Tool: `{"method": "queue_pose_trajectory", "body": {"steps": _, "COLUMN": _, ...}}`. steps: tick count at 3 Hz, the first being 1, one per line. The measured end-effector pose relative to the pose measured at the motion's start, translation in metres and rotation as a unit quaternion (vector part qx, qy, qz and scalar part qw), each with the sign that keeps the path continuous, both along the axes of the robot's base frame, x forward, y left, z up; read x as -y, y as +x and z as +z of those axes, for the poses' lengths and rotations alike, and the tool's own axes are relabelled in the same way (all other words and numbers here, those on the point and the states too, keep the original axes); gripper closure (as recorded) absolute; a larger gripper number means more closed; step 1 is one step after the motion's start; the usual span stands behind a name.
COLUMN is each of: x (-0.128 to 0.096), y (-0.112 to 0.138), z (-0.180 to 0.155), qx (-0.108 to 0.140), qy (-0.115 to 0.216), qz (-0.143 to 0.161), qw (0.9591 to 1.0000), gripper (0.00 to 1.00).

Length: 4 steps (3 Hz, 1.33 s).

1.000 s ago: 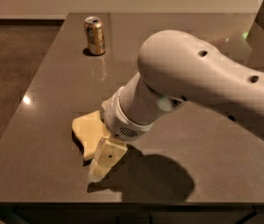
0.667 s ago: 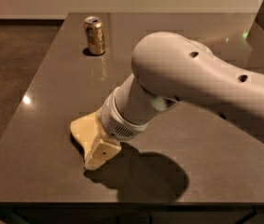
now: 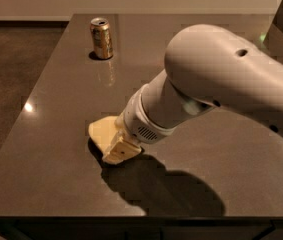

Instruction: Move sponge near rxbar chocolate

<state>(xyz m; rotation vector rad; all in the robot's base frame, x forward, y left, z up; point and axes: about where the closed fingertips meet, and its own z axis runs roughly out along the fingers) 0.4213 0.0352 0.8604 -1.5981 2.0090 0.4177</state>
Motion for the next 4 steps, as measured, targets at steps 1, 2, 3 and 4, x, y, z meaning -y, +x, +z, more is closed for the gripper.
{"method": "queue_pose_trajectory", "body": {"steps": 1, "x": 0.041, "y": 0.013, "z": 0.02, "qx": 0.017, "qy": -0.001, "qz": -0.063, "qw": 0.9978, "gripper": 0.95}}
{"method": "queue_pose_trajectory", "body": {"steps": 2, "x": 0.081, "y": 0.035, "z": 0.032, "qx": 0.028, "qy": 0.002, "qz": -0.119, "qw": 0.9925, "gripper": 1.0}}
{"method": "queue_pose_trajectory", "body": {"steps": 3, "x": 0.118, "y": 0.066, "z": 0.037, "qx": 0.039, "qy": 0.01, "qz": -0.167, "qw": 0.9852, "gripper": 1.0}}
{"method": "queue_pose_trajectory", "body": {"steps": 4, "x": 0.151, "y": 0.093, "z": 0.037, "qx": 0.046, "qy": 0.019, "qz": -0.202, "qw": 0.9781, "gripper": 1.0}}
